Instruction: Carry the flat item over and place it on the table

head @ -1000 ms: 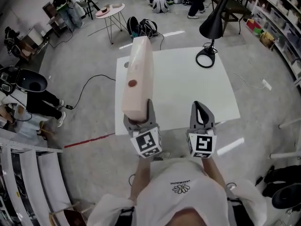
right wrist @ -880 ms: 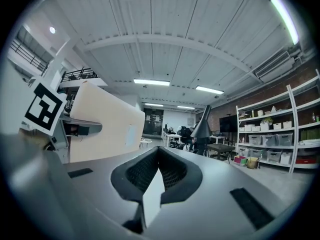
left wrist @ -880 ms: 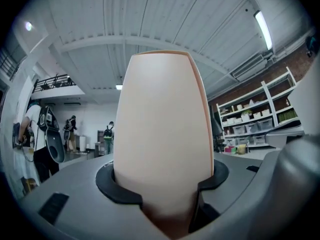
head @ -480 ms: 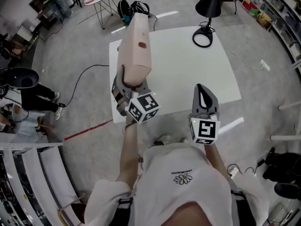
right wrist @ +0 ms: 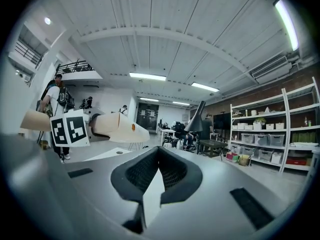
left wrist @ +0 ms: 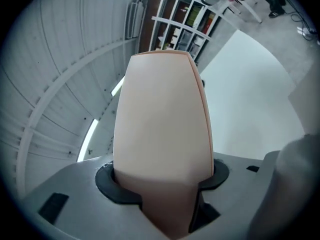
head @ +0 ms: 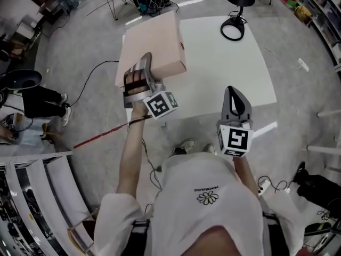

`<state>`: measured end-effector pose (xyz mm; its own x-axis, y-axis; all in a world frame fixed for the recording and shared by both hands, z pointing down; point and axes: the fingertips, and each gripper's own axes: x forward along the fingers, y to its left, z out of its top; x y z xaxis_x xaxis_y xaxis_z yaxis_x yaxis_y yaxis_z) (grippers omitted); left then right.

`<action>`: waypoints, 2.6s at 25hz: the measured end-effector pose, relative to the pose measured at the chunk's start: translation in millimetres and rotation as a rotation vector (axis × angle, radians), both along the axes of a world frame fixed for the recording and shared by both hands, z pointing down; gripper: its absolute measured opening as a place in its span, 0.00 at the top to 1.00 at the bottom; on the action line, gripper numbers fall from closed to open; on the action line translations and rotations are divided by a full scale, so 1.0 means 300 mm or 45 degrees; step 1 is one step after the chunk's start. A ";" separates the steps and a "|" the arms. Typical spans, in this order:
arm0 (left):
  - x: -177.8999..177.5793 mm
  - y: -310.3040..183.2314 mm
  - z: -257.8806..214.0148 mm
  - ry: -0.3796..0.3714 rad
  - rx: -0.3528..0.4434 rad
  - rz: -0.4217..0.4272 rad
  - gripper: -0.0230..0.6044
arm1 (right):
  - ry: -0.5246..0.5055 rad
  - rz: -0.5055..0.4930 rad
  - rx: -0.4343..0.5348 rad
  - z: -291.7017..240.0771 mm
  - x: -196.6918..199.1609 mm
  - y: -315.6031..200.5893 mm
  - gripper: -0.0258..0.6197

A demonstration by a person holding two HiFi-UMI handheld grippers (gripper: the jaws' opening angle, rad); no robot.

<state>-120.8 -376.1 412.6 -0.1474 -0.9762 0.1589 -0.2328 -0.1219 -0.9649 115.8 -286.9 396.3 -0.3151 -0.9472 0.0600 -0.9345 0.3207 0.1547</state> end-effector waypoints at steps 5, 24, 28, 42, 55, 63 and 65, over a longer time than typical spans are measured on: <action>-0.006 0.002 0.061 -0.087 -0.080 0.025 0.49 | -0.009 0.010 0.012 -0.005 -0.001 0.022 0.94; 0.010 0.019 0.326 -0.181 -0.402 0.065 0.48 | -0.013 -0.011 -0.021 0.020 -0.001 0.048 0.94; 0.014 0.018 0.343 -0.202 -0.415 0.074 0.48 | -0.017 -0.014 -0.023 0.029 0.002 0.047 0.94; 0.050 0.058 0.424 -0.157 -0.583 0.156 0.44 | -0.017 -0.044 -0.045 0.045 -0.014 0.038 0.94; 0.117 0.224 0.631 -0.091 -0.900 0.247 0.31 | -0.007 -0.091 -0.095 0.073 -0.044 0.059 0.94; 0.129 0.268 0.697 -0.101 -0.951 0.246 0.29 | 0.012 -0.102 -0.127 0.097 -0.045 0.076 0.94; 0.140 0.278 0.722 -0.099 -0.980 0.247 0.28 | 0.015 -0.104 -0.130 0.103 -0.038 0.073 0.94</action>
